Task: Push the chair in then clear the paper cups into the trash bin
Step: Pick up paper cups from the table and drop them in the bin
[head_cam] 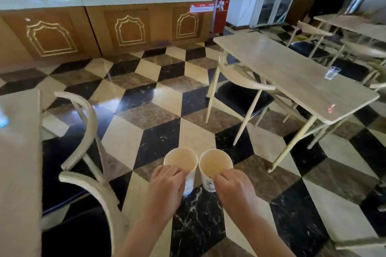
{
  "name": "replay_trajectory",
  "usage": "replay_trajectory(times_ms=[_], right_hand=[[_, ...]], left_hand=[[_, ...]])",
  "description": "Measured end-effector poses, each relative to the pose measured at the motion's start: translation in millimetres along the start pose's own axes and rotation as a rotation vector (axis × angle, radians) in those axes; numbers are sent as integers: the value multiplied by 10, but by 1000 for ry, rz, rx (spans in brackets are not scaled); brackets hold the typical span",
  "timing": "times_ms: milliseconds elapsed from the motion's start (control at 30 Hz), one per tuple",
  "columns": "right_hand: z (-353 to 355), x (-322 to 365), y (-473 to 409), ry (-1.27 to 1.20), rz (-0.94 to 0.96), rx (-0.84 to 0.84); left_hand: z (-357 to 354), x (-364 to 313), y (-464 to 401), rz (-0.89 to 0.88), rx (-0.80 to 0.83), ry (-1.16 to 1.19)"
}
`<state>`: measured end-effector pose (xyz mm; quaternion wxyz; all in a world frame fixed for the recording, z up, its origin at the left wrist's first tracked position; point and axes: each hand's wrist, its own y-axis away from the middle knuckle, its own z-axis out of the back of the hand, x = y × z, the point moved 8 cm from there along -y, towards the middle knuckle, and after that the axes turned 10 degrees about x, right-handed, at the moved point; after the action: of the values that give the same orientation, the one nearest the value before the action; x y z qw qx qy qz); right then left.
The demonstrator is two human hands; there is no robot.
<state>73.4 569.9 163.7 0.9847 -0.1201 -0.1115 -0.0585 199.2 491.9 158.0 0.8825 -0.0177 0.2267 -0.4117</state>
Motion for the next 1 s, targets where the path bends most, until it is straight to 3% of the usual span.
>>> replay_trajectory(times_ms=[267,500,833,1000], right_hand=[[-363,-368,-1075,-58,42,59],[-690,-708,-2374,-119,224,43],[-986,-777,-4396,-148,507,170],[-1372,-600,-5210,-195,611,199]], left_hand=[[-206,516,-880,67,43,-41],[-353,1186,-1860,205,38,-122],[54,2061,-3091,517,-136,-168],[236,2641,-3456,573,-237,-191]])
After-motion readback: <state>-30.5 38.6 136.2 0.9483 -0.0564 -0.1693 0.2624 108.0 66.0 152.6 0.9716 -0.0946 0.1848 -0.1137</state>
